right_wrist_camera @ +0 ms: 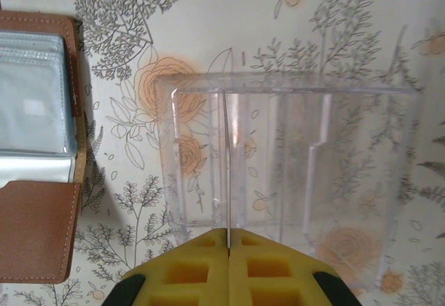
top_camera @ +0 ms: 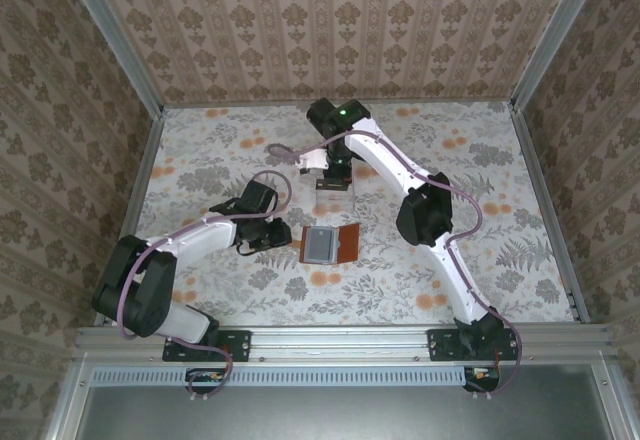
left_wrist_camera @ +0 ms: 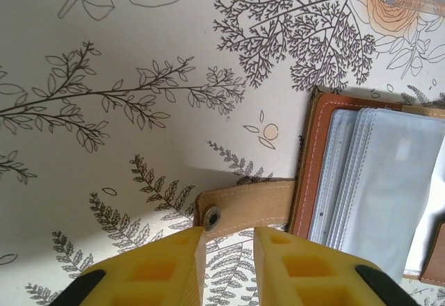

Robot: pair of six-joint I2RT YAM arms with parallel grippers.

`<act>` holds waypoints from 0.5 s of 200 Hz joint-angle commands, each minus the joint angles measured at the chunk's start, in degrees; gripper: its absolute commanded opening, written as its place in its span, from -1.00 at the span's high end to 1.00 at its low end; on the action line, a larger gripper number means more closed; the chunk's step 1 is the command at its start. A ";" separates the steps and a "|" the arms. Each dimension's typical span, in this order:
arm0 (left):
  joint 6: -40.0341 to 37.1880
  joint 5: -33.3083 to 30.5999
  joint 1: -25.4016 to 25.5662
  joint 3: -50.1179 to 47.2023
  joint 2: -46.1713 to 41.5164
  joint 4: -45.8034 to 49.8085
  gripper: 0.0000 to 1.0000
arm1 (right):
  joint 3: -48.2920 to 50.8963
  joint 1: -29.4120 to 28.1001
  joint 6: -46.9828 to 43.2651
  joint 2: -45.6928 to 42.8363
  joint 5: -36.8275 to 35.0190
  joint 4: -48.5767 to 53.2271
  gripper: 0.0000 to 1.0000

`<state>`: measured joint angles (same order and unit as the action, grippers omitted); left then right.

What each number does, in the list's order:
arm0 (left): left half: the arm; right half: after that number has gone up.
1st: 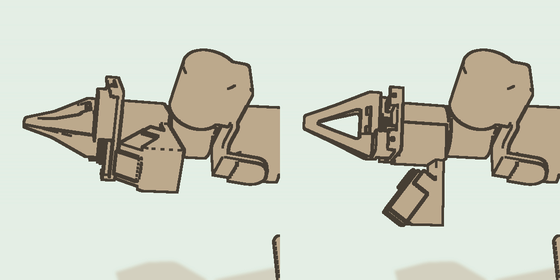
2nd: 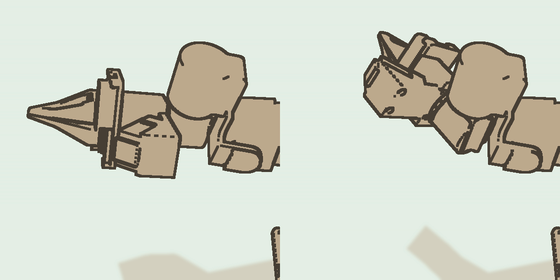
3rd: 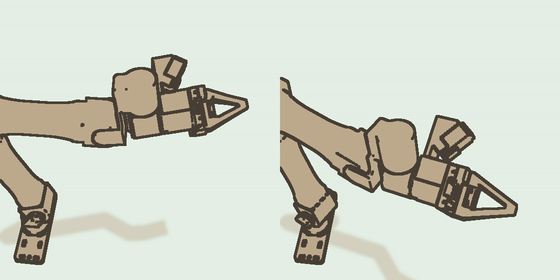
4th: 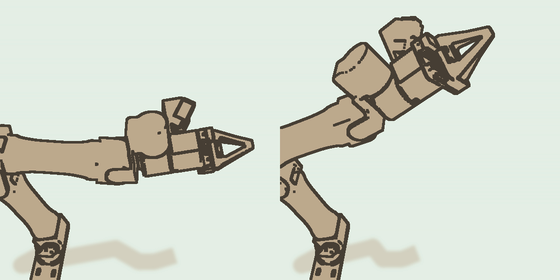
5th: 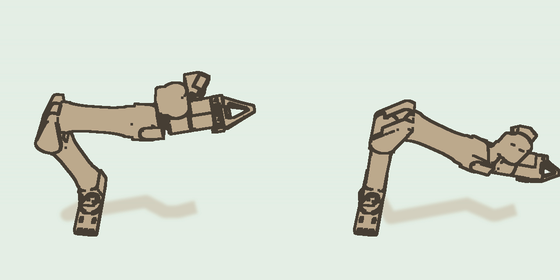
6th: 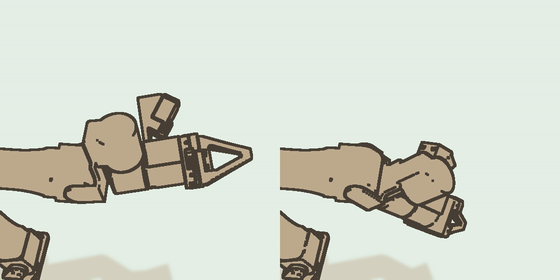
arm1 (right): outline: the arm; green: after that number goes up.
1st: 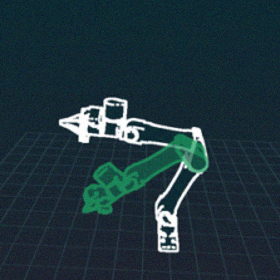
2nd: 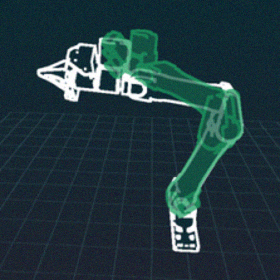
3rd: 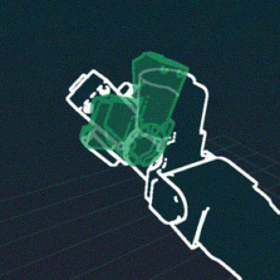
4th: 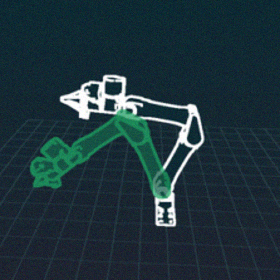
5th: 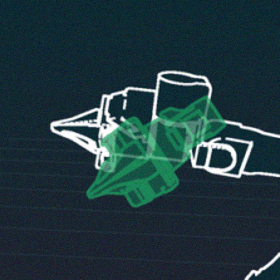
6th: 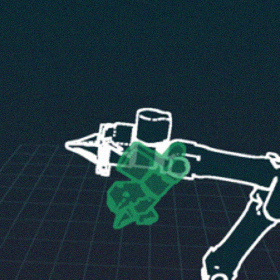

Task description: Take the credit cards out of the card holder

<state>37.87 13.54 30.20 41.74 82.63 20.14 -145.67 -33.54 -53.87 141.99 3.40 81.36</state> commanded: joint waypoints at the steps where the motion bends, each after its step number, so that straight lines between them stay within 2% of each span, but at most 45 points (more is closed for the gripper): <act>1: -0.69 1.16 -0.74 -0.25 0.25 0.77 0.48 | -1.92 -0.39 -0.91 1.68 1.63 5.01 1.00; 100: -0.95 1.62 -1.46 -0.53 -0.01 1.10 0.48 | -1.50 -0.52 -0.10 4.25 4.86 7.58 1.00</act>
<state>37.76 14.35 29.15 41.69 82.65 20.16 -146.10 -33.69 -53.82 144.77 5.26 84.68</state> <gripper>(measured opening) 0.261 0.064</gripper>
